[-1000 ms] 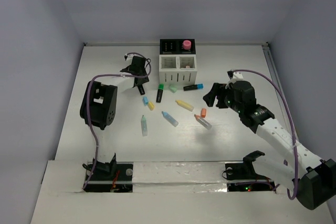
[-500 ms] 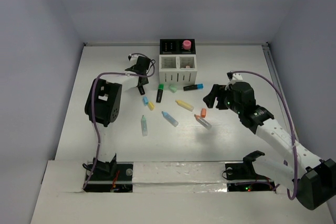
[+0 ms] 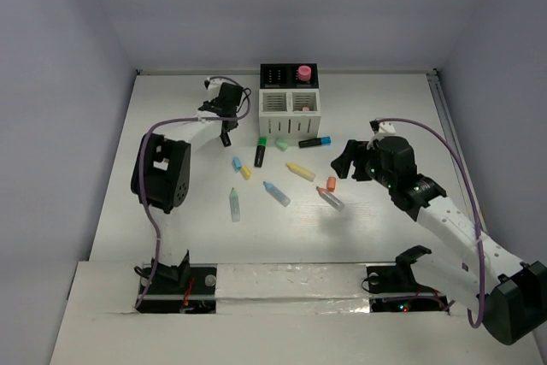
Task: Sort the stationery into containers
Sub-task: Pick up the pen from the center of the board, then place the pen in the storage box.
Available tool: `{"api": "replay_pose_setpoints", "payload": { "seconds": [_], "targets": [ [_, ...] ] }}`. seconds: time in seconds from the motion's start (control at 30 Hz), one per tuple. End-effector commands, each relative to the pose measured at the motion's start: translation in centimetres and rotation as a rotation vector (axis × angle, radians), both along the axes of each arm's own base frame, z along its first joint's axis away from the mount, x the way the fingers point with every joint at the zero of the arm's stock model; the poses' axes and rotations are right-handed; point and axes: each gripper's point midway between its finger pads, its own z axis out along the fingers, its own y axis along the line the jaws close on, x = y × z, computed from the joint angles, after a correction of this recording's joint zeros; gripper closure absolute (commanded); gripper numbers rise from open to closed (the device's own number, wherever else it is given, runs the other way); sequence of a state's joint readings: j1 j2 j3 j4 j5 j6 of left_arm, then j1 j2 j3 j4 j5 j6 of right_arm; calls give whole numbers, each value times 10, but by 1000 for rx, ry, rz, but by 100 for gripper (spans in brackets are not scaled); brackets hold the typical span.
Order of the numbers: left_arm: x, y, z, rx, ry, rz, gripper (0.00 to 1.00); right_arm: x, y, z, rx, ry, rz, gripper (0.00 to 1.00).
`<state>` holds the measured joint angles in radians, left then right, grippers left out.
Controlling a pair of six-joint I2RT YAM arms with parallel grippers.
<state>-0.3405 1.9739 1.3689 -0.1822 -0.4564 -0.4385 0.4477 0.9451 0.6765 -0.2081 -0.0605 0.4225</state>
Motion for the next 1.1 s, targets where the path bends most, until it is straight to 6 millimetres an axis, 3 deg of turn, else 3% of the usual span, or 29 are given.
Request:
{"api": "replay_pose_setpoints", "payload": {
  "seconds": [0.0, 0.03, 0.1, 0.13, 0.37, 0.47, 0.6, 0.63, 0.73, 1.07],
  "targets": [
    [16, 7, 116, -22, -243, 35, 88, 4, 5, 14, 30, -67, 7, 19],
    [12, 8, 135, -34, -273, 37, 88, 4, 5, 11, 29, -62, 4, 19],
    [6, 5, 152, -49, -307, 31, 89, 5, 6, 11, 36, -63, 1, 19],
    [2, 6, 173, -69, -354, 32, 89, 5, 6, 8, 36, -58, 2, 19],
    [-17, -56, 259, -128, -557, -64, 89, 5, 6, 8, 45, -62, -3, 19],
    [-15, -84, 274, -135, -610, -91, 89, 6, 5, 8, 41, -62, -10, 19],
    [2, -104, 274, -84, -639, -104, 89, 6, 3, 5, 32, -56, -17, 19],
    [11, -106, 265, -56, -636, -90, 89, 7, 3, 6, 32, -60, -18, 19],
    [24, -118, 262, -10, -654, -90, 89, 6, 2, 6, 34, -66, -19, 19],
    [54, -132, 246, 60, -673, -86, 89, 7, 6, 14, 59, -98, -6, 19]
  ]
}}
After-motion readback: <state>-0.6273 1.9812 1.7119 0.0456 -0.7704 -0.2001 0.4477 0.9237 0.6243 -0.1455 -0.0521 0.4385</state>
